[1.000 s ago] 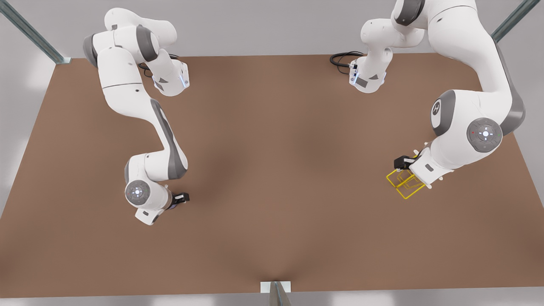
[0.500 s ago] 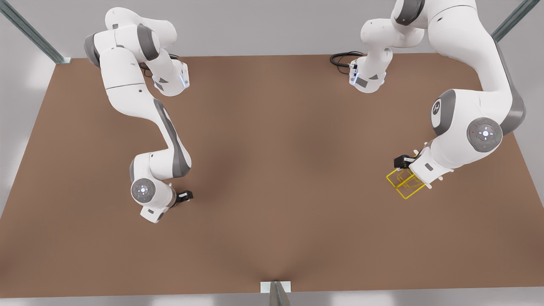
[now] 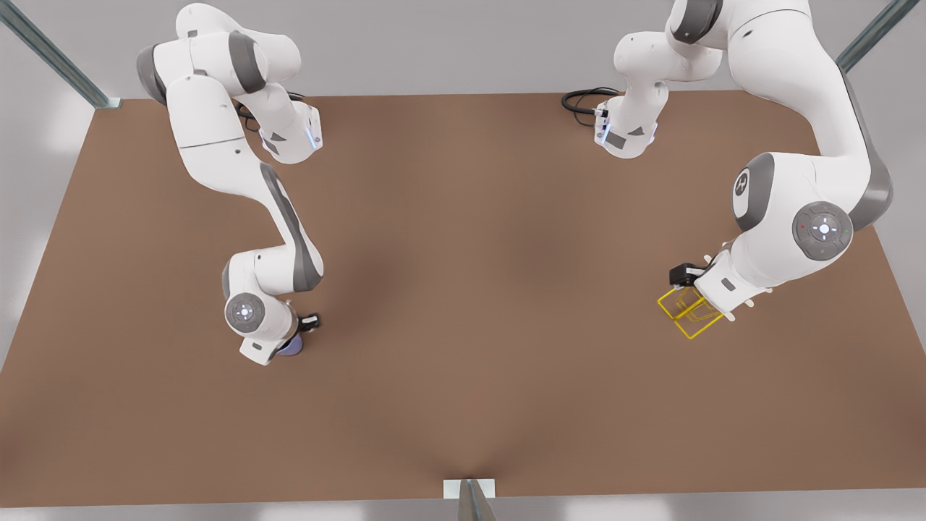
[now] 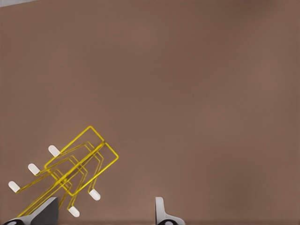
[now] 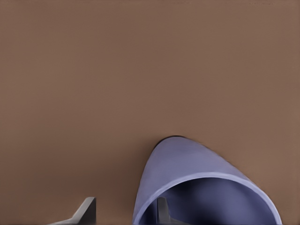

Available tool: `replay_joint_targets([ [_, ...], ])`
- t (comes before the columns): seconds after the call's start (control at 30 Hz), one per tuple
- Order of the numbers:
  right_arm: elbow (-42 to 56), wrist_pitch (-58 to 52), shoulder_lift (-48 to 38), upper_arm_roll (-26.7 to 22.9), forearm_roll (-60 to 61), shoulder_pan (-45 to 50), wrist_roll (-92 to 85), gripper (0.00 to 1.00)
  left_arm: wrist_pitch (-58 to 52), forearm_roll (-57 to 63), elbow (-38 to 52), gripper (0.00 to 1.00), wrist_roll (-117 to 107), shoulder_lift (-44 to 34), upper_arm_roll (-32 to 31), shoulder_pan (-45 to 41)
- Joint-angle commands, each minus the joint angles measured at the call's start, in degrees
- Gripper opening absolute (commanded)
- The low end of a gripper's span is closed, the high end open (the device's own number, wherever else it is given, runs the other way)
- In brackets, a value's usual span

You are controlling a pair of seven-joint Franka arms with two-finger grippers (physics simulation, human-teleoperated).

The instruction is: Place the cup on the cup holder

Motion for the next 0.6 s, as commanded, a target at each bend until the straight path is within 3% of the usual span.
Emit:
replay_joint_targets([
  [0.0,-0.01,1.46,0.07,-0.07,-0.69,0.0,-1.35,0.42,0.03,0.04,0.03,1.0,0.38,-0.07,-0.01,0.06],
  [0.1,0.08,1.99,0.42,-0.24,-2.71,0.09,-1.87,0.21,-0.06,0.04,0.03,1.0,0.46,-0.07,-0.01,0.06],
  [0.47,1.14,0.06,-3.97,0.2,1.25,2.55,-2.14,0.21,-0.15,0.04,0.03,1.0,0.11,-0.07,-0.01,-0.12],
  [0.57,5.27,1.29,-3.27,2.39,16.01,4.31,-2.14,0.21,-0.76,0.13,0.03,1.0,-0.42,-0.15,-0.01,-0.38],
])
